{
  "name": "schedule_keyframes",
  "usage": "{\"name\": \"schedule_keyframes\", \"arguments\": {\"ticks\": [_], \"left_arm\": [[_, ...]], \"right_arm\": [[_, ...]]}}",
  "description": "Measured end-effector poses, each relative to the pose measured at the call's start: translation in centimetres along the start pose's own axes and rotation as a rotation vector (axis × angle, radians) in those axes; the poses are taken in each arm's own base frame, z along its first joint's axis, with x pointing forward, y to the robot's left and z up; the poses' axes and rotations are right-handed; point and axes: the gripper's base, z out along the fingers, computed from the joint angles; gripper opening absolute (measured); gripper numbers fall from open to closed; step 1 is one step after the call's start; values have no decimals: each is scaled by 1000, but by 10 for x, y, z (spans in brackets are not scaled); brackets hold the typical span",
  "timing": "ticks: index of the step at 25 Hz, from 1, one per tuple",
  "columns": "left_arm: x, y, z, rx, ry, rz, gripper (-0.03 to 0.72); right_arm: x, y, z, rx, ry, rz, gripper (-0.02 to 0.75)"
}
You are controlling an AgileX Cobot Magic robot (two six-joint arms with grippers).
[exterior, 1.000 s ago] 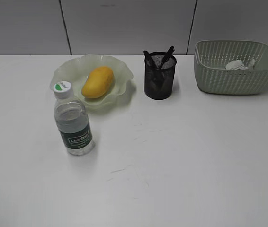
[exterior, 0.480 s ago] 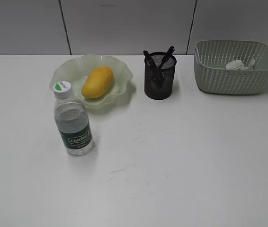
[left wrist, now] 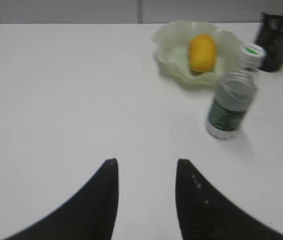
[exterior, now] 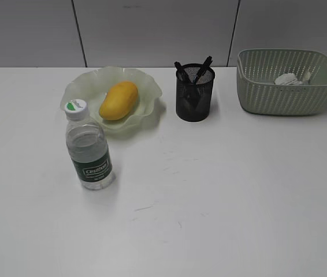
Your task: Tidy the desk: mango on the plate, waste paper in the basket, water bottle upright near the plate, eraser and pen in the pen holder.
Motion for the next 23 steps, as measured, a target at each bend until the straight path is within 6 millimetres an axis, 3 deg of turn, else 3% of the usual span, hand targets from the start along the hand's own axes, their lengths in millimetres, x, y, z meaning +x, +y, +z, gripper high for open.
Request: {"name": "schedule_keyframes", "arguments": {"ticks": [3, 6, 23], "left_arm": [[3, -2, -5, -196, -40, -94, 289], [3, -3, -7, -284, -53, -134, 289], [3, -3, -7, -292, -55, -137, 289]], "right_arm": [[1, 0, -2, 4, -16, 6, 267], [4, 0, -7, 2, -48, 10, 267], [4, 1, -7, -5, -50, 12, 267]]}}
